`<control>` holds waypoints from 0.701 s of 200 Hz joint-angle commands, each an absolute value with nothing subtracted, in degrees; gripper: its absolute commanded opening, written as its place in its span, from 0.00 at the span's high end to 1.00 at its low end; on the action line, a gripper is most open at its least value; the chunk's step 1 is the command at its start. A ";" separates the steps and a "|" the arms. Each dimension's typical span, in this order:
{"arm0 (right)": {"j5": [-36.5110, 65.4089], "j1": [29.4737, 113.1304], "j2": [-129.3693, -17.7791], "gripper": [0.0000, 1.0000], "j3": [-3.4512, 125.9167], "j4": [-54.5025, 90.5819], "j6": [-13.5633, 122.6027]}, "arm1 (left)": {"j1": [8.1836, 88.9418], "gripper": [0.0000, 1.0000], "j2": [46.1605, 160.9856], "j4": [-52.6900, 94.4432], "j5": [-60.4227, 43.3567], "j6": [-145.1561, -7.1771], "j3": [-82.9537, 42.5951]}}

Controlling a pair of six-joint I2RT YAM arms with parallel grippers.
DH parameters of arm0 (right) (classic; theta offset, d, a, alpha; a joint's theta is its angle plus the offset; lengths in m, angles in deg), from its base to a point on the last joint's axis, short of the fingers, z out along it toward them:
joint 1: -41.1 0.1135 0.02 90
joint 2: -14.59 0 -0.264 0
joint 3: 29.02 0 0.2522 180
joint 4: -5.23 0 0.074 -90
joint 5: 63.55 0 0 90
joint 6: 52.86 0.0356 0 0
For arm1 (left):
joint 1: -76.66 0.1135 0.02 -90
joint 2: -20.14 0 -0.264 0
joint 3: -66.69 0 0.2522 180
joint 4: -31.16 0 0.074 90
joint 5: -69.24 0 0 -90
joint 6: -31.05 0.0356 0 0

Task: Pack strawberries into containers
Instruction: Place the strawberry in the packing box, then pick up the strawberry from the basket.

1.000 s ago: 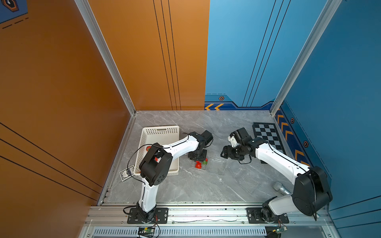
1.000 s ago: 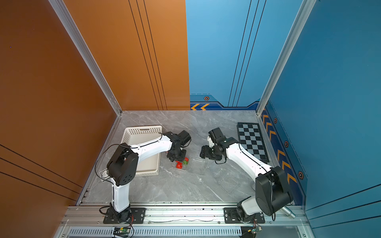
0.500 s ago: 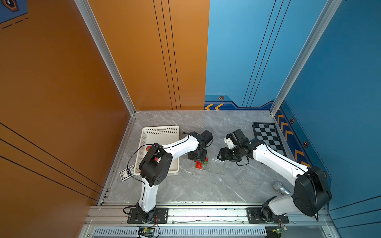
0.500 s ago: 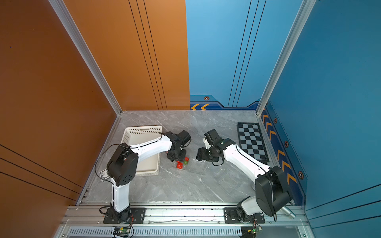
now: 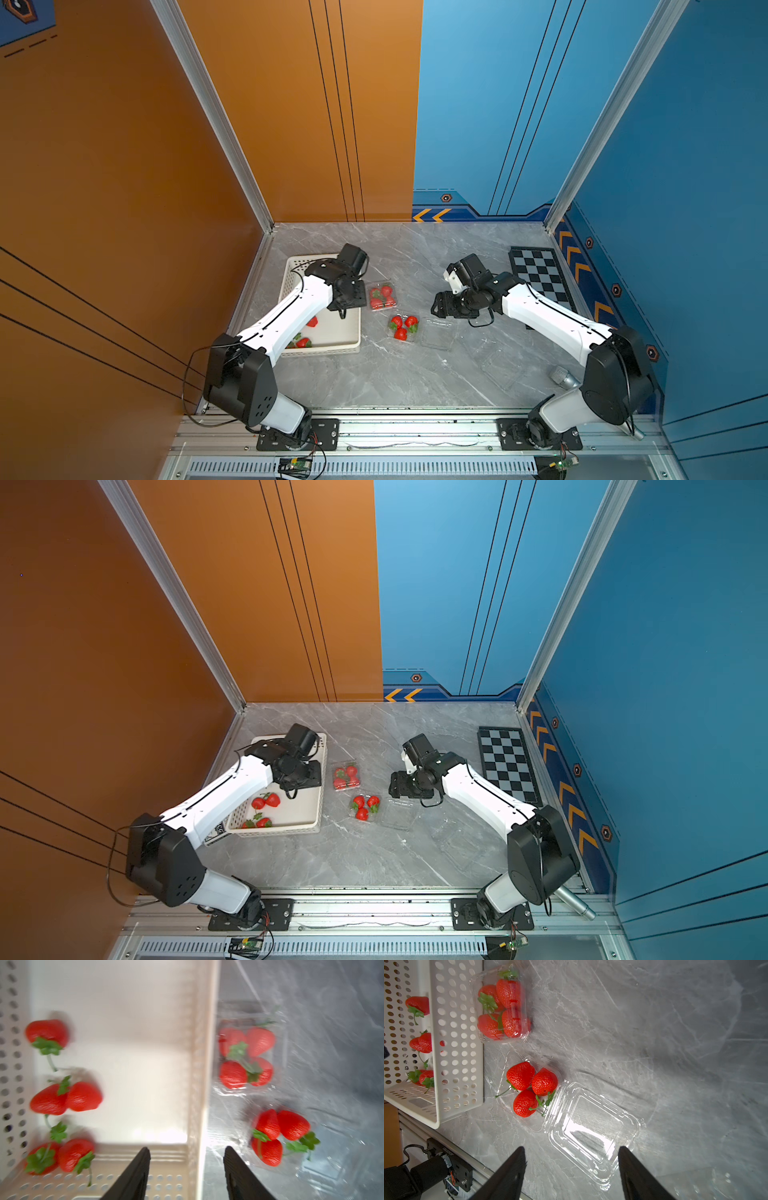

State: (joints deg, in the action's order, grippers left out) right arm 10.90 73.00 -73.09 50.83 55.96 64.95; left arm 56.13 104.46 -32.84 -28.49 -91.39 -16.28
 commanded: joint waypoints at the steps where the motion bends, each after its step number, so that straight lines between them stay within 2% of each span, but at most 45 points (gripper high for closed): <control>1: 12.43 73.30 -74.59 0.28 52.92 57.14 63.22 | 61.41 0.40 102.62 -34.29 -29.85 -90.76 -12.44; 69: 11.95 73.46 -75.67 0.27 53.15 57.09 63.10 | 74.51 0.39 105.51 -29.19 -26.68 -90.01 -5.19; 140: 11.59 73.46 -76.43 0.28 52.95 57.14 63.21 | 77.36 0.40 110.42 -23.78 -24.76 -89.11 -2.78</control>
